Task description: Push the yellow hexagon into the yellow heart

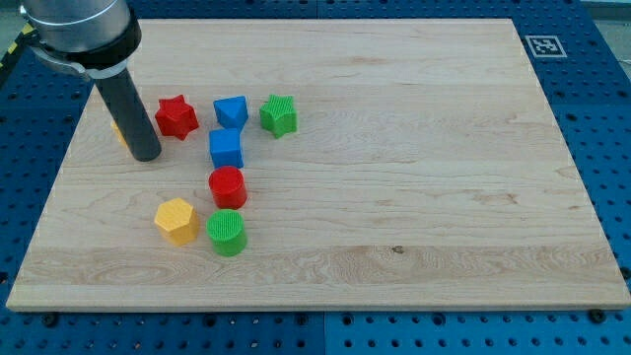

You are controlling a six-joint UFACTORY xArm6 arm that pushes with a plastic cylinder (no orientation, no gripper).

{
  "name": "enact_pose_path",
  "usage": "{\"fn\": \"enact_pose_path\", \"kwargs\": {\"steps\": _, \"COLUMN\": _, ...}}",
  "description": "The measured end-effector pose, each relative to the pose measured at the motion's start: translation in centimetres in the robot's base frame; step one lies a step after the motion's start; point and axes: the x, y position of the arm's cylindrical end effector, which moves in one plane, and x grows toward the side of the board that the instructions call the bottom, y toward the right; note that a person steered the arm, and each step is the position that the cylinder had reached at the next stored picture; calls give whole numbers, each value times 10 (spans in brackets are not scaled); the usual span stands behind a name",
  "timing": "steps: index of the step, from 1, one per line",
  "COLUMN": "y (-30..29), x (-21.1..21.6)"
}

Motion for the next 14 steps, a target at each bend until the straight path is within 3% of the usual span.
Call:
{"fn": "enact_pose_path", "kwargs": {"steps": 4, "y": -42, "x": 84}}
{"fn": "enact_pose_path", "kwargs": {"steps": 6, "y": 9, "x": 152}}
{"fn": "enact_pose_path", "kwargs": {"steps": 8, "y": 68, "x": 158}}
{"fn": "enact_pose_path", "kwargs": {"steps": 10, "y": 73, "x": 154}}
{"fn": "enact_pose_path", "kwargs": {"steps": 14, "y": 50, "x": 107}}
